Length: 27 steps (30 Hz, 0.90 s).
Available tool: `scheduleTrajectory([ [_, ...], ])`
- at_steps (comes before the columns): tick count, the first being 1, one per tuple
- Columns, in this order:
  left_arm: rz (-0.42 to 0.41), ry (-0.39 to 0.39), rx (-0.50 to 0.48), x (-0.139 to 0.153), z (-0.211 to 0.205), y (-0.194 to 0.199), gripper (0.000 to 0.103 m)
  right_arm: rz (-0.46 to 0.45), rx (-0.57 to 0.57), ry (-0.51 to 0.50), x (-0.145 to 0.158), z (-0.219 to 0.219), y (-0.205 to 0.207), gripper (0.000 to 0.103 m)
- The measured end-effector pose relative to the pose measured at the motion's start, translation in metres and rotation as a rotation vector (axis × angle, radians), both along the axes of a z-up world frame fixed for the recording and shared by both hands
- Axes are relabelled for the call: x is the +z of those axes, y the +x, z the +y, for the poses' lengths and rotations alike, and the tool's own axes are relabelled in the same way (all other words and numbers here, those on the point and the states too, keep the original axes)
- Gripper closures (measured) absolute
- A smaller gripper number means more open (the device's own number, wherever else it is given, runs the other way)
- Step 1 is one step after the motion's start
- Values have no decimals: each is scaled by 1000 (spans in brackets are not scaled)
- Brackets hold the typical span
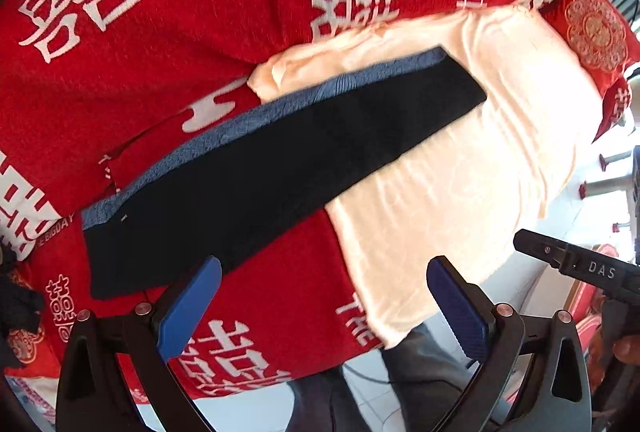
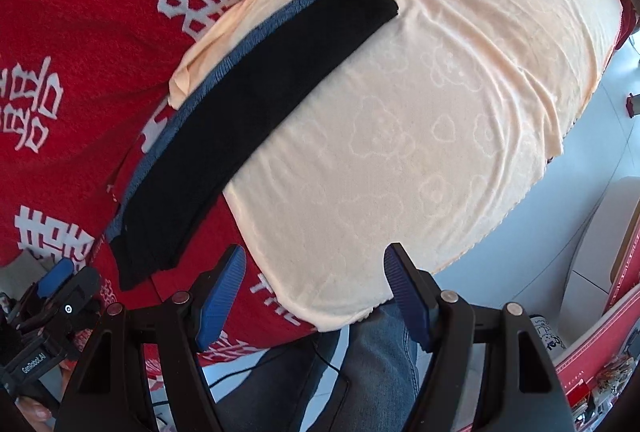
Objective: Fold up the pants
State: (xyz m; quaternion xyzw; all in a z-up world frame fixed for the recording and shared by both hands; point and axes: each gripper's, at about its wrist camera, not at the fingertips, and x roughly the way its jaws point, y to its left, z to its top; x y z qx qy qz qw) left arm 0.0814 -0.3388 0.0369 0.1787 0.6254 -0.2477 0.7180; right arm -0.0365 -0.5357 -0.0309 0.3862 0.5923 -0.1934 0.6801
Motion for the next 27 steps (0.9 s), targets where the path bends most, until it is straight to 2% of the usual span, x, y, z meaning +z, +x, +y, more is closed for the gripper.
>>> scheduleTrajectory([
  [5,-47,-66,56,18,-2,20,0,-97,-53,-31,23,-31,8,28],
  [9,-64,-55,80,15,-6,37,0,-193,-108,-32,38,-60,16,28],
  [12,-55,-35,98,5,-5,45,0,-210,-143,-27,38,-76,21,28],
  [16,-39,-3,111,-10,-3,48,0,-200,-153,-4,25,-82,24,28],
  [27,48,114,131,-78,-8,46,0,-168,-163,133,-51,-86,19,28],
])
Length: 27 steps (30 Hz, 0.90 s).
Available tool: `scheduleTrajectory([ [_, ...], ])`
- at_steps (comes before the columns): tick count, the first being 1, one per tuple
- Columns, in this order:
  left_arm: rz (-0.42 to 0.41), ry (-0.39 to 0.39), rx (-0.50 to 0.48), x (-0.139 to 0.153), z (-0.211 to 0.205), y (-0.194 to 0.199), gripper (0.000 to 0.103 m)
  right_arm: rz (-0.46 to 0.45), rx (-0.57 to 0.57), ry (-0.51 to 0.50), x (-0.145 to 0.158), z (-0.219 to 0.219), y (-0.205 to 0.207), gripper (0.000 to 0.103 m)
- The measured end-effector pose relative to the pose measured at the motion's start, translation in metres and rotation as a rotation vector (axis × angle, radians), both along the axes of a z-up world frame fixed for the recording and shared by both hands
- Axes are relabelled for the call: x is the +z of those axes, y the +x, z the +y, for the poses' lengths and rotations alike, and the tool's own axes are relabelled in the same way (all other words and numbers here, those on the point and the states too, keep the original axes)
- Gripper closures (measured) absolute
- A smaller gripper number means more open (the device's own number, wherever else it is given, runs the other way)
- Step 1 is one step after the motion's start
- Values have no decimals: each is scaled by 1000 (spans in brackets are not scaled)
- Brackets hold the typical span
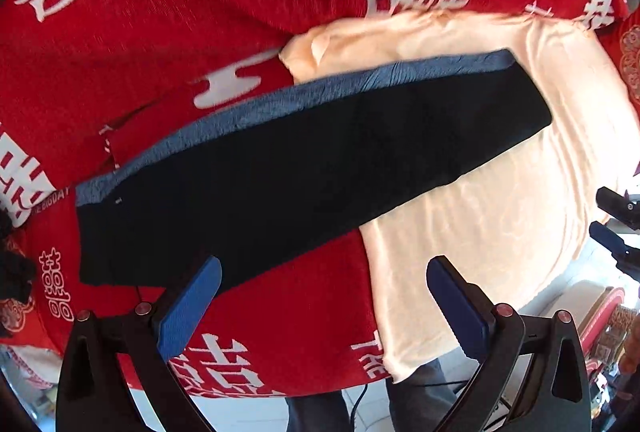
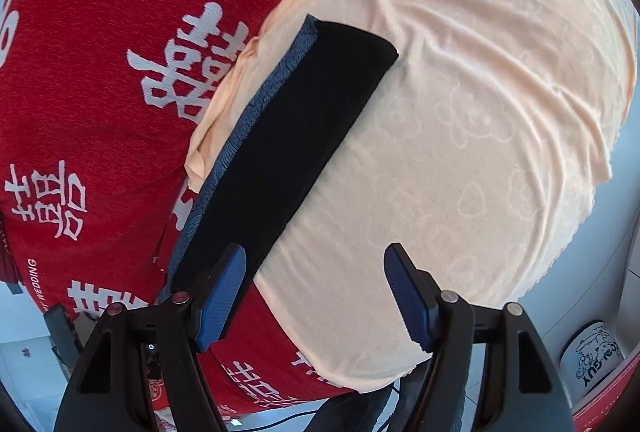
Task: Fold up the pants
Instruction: 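Lower the right gripper onto one end of the black strip and close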
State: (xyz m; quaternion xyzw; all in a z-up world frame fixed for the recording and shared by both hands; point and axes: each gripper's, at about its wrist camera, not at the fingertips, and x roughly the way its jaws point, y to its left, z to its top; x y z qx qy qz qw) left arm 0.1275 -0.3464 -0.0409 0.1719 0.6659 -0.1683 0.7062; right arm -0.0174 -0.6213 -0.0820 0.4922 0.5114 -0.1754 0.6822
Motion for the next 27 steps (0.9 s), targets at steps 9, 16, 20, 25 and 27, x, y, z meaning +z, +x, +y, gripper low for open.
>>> scheduleTrajectory([
  [9,11,36,-12,-31,-26,7,0,11,14,43,-34,-16,4,28],
  [16,-8,44,-28,-41,-43,15,0,-29,-11,83,-51,-33,7,28],
  [20,-14,48,-30,-51,-48,20,0,-64,-6,78,-56,-40,11,28],
  [25,-48,47,-16,-69,-53,31,0,-145,-19,115,-74,-50,18,28],
  [27,-74,39,-1,-74,-55,38,0,-171,-23,124,-84,-56,24,28],
])
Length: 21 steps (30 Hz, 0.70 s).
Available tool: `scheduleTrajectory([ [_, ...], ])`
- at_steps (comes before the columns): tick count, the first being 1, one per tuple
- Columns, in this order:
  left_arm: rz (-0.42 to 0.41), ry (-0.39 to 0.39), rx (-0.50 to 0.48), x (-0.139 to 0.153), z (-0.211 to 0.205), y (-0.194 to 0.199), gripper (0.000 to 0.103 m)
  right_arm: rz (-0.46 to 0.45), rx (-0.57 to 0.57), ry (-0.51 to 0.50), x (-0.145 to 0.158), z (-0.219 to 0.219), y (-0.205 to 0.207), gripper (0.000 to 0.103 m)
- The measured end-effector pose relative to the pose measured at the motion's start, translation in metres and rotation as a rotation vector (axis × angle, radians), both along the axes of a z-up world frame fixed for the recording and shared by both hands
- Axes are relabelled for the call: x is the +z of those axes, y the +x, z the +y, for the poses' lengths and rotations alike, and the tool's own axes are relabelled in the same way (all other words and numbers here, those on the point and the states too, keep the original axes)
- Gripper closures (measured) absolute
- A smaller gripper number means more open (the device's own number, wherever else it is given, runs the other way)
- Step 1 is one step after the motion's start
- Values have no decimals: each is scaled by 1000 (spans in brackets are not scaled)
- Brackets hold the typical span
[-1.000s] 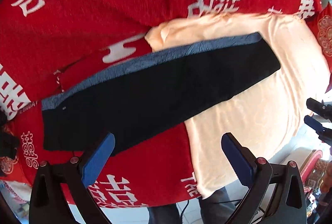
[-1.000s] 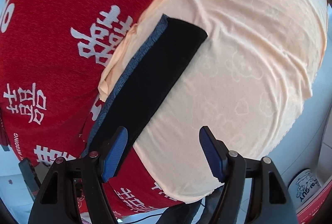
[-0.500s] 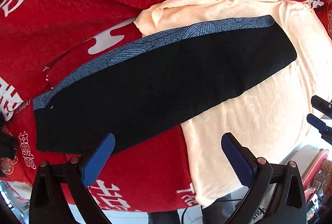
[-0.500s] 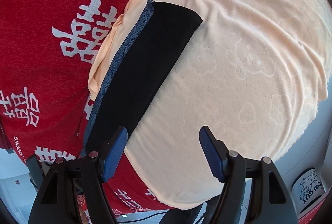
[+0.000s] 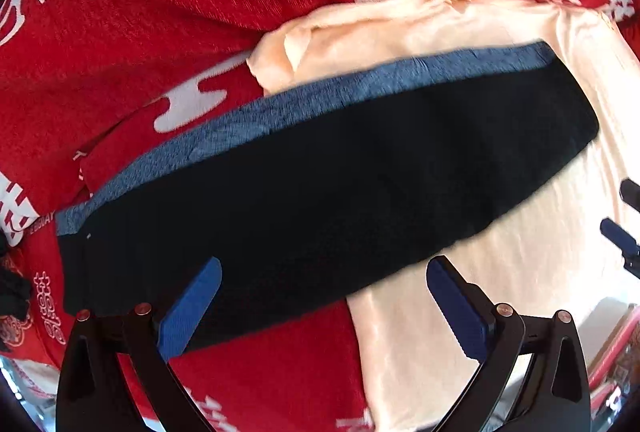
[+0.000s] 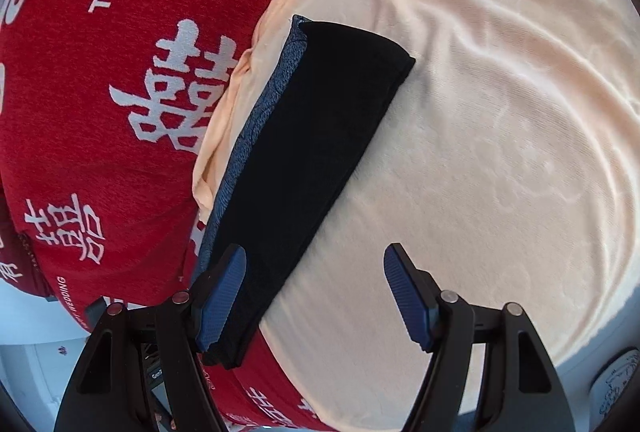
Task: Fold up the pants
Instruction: 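Lower the right gripper onto one end of the black strip and close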
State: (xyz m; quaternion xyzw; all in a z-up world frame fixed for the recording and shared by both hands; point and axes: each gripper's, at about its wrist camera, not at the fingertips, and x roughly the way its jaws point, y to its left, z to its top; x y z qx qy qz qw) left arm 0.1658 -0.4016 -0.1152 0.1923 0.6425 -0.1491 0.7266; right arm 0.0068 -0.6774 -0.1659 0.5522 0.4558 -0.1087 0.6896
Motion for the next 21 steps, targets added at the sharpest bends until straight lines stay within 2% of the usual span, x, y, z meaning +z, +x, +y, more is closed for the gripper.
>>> scheduleTrajectory([
  [2,-22,-8,21,-9,-3,10,0,-17,-5,-11,-7,-6,7,31],
  [3,-29,-13,31,-14,-5,13,0,-33,-7,-29,-10,-11,12,39],
  [7,-55,-20,61,-41,-12,27,0,-37,-43,-96,-21,-30,30,52],
  [9,-55,-19,70,-54,-14,29,0,-19,-70,-84,-32,-41,38,102],
  [13,-59,-38,85,-71,-13,33,0,-119,-62,-87,-20,-54,49,102],
  [14,-55,-51,101,-70,-10,34,0,-130,-49,-86,-17,-56,49,102],
  [16,-59,-44,115,-65,-9,34,0,-95,-44,-74,-19,-58,45,99],
  [19,-105,-54,78,-53,-14,27,0,-101,-62,-4,-31,-53,23,74],
  [20,-109,-57,54,-53,-17,24,0,-99,-76,13,-38,-50,16,61],
  [21,-104,-54,39,-56,-19,22,0,-102,-85,27,-43,-45,12,58],
])
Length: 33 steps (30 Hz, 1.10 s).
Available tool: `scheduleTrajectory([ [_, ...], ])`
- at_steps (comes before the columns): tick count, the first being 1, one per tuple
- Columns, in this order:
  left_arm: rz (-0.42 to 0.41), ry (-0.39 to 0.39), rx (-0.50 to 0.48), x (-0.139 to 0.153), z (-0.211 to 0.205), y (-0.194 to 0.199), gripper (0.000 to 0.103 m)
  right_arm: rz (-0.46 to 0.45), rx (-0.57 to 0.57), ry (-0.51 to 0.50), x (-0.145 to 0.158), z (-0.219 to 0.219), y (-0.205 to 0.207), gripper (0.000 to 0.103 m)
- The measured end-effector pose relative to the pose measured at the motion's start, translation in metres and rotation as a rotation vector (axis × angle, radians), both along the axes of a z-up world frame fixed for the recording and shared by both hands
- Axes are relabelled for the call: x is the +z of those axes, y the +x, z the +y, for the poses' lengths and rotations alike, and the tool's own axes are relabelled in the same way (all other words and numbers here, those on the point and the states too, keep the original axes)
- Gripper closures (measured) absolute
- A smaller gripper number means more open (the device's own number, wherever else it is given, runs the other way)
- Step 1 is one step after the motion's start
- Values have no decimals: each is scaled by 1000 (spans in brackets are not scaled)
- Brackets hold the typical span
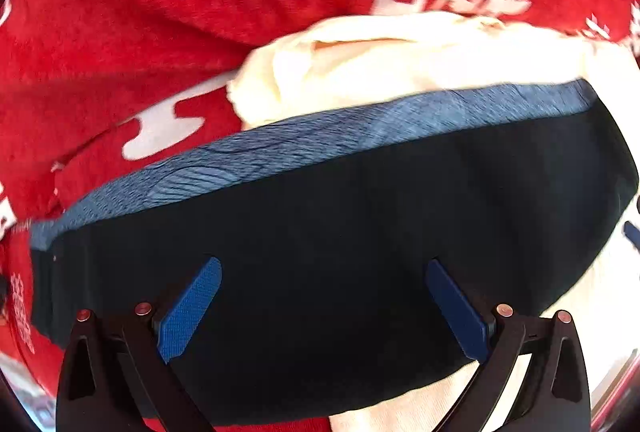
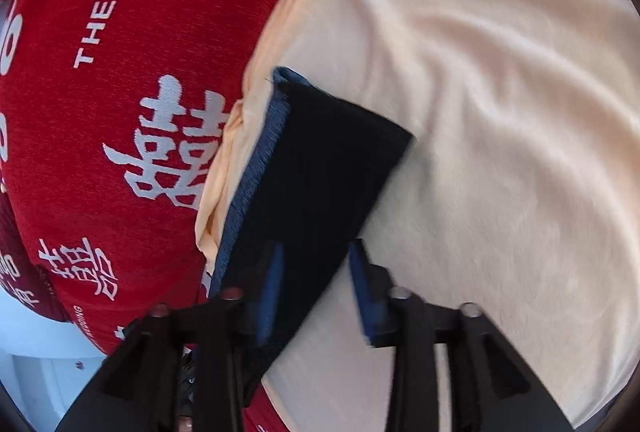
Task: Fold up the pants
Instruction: 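Lower the right gripper onto one end of the black strip and close, then lift the strip end with the right gripper and fold it over the rest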
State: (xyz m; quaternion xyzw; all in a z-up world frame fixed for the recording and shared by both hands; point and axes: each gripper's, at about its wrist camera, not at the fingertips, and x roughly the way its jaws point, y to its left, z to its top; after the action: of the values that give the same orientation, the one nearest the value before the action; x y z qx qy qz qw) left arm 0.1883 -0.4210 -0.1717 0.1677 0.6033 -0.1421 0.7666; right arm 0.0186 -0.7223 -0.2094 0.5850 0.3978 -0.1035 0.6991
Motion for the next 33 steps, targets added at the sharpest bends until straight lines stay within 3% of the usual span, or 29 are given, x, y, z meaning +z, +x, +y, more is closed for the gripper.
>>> scheduleTrajectory([
  [2,11,19,-4,-12,-3,0,0,-25,-5,29,-10,3,-3,58],
  [5,8,-16,32,-14,-1,5,0,-63,-18,47,-18,3,4,58],
  [7,18,-11,44,-12,-1,7,0,-40,-12,-8,-10,2,12,58],
  [10,-4,14,17,-7,-4,6,0,24,-6,-111,6,-2,15,78],
  [11,-8,28,-1,-9,-7,6,0,42,-8,-121,7,-4,15,92],
  [14,-1,33,15,-8,-11,7,0,41,9,-101,7,-10,22,96],
  [17,-37,-1,23,2,-10,9,0,-45,25,-113,20,-13,28,96],
  [19,-17,36,-8,-7,-16,9,0,13,26,-103,9,-15,28,94],
  [21,-9,23,4,-13,-15,14,0,46,-23,-13,-10,-19,16,88],
  [22,3,18,10,-13,-15,17,0,10,-47,18,-12,-19,8,81],
  [24,9,3,11,-15,-11,18,0,-57,-65,47,-9,-13,-8,55],
  [28,-2,-4,15,-17,-6,14,0,-101,-5,114,-22,1,-11,53],
  [33,-7,-14,23,-21,-5,5,0,-149,-2,98,-33,3,7,54],
])
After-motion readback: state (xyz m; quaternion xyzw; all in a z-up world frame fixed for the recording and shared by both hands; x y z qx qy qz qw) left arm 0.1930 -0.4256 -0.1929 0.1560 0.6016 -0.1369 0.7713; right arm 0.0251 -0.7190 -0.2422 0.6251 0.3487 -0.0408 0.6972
